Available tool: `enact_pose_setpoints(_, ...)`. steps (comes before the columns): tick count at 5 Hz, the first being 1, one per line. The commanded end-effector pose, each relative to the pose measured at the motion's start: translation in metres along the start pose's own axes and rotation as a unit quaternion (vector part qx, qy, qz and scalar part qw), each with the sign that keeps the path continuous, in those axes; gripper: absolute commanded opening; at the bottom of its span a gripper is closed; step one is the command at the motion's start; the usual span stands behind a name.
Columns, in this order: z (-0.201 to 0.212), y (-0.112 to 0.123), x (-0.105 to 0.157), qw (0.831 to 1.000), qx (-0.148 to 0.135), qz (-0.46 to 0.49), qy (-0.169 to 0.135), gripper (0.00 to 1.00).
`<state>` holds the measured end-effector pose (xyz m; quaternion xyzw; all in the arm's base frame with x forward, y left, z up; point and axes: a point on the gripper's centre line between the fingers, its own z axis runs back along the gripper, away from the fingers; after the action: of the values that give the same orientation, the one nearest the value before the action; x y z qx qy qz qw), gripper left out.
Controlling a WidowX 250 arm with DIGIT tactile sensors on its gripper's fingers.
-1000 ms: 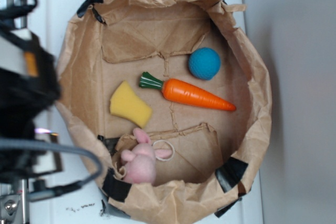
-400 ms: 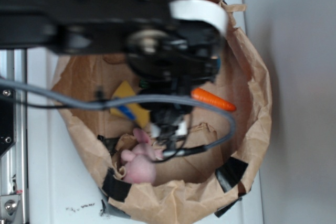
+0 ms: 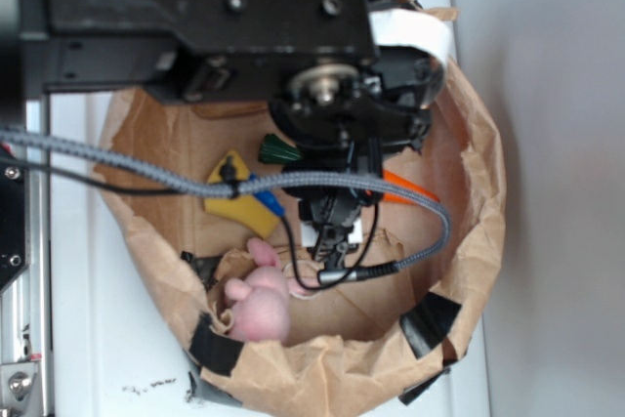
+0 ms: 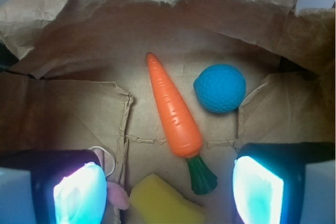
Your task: Grab the carrot.
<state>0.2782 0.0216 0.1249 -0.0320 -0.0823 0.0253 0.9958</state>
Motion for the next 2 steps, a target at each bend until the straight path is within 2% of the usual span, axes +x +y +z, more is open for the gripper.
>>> enact_pose_setpoints(1,-0.023,0.006,0.012,0.999,-0.006,-0.026,-0.027,1.0)
enact_pose_setpoints(2,-0.048,0.01,0.013,0.999,-0.003,-0.04,-0.036,1.0)
